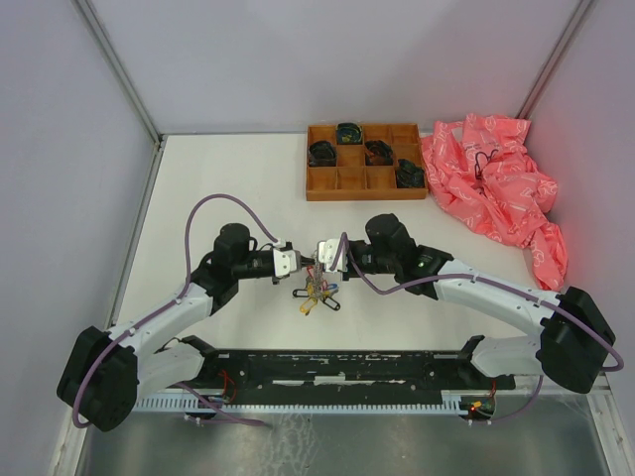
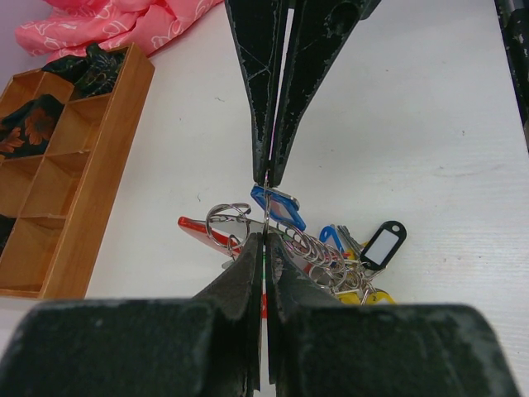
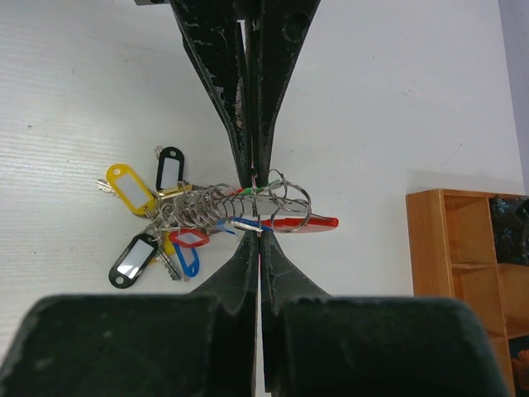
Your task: Put the keys on the keyring
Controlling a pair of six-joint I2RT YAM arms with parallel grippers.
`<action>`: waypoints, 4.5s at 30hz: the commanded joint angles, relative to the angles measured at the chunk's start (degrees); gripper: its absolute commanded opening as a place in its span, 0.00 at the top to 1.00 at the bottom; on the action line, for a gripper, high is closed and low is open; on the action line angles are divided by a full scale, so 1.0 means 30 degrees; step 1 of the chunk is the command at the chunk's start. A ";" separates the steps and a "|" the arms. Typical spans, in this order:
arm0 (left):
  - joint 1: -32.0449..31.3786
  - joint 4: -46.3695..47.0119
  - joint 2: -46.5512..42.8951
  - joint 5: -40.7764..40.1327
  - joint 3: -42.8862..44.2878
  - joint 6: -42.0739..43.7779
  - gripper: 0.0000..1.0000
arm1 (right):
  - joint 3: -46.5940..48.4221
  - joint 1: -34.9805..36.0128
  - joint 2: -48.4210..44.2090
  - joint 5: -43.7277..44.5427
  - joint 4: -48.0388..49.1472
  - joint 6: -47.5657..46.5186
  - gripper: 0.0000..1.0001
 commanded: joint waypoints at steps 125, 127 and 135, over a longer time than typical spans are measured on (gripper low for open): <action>0.0016 0.0130 -0.0484 0.0748 0.0441 0.0903 0.97 | 0.0358 0.0705 -0.0193 0.1402 0.0548 0.0356 0.99; 0.0020 0.0121 -0.0484 0.0689 0.0439 0.0894 0.97 | 0.0357 0.0706 -0.0235 0.1510 0.0336 0.0348 0.99; 0.0018 0.0093 -0.0504 0.0763 0.0483 0.0875 0.97 | 0.0378 0.0706 -0.0349 0.1451 0.0407 0.0312 0.99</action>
